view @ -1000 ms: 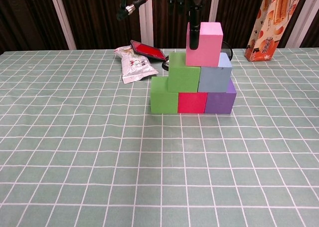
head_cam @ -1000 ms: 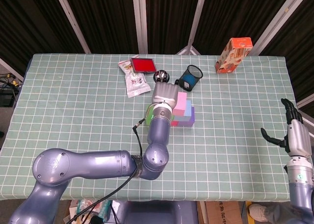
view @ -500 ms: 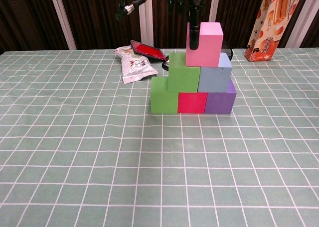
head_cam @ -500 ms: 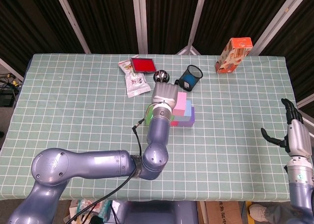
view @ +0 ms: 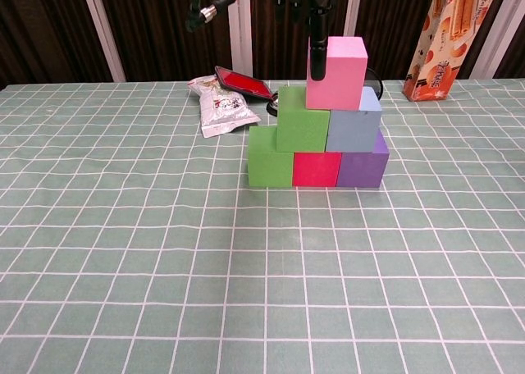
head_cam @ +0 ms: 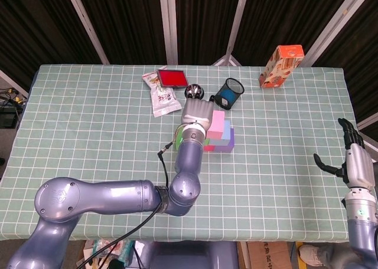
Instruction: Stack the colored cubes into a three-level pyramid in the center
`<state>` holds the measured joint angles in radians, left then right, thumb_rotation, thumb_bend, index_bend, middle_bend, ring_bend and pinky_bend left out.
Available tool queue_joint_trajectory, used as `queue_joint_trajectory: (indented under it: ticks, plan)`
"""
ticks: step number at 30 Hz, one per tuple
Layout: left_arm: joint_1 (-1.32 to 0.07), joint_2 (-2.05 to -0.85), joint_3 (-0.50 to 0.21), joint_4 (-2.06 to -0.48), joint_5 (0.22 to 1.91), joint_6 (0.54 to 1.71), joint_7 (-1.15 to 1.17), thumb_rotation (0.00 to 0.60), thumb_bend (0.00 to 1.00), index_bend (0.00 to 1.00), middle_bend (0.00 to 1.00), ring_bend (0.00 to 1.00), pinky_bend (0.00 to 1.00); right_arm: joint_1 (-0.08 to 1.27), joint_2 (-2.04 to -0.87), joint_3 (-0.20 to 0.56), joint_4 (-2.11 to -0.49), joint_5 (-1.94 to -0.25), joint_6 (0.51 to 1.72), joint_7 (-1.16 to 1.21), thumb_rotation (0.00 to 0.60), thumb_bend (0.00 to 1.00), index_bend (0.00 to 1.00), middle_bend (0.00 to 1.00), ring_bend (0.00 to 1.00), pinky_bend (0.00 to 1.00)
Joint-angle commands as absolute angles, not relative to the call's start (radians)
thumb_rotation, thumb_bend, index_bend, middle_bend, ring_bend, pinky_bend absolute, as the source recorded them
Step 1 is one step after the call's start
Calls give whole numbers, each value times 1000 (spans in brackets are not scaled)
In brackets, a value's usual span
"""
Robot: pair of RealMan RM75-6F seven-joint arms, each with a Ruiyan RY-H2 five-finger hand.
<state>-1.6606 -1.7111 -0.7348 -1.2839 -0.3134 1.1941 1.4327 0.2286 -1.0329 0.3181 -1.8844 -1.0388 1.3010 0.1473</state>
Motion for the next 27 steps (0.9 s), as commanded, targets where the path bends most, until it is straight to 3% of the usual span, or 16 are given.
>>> queue_joint_trajectory:
  ticks: [1, 27]
  plan:
    - [-1658, -1711, -731, -1287, -311, 1189, 1427, 600, 197, 0, 276, 72, 95, 228, -1033, 318, -1885, -1039, 1302, 147, 600, 305, 0, 0, 0, 0]
    - [-1660, -1699, -721, -1301, -330, 1195, 1428, 600, 196, 1, 284, 72, 95, 228, -1034, 318, -1886, -1040, 1303, 145, 600, 305, 0, 0, 0, 0]
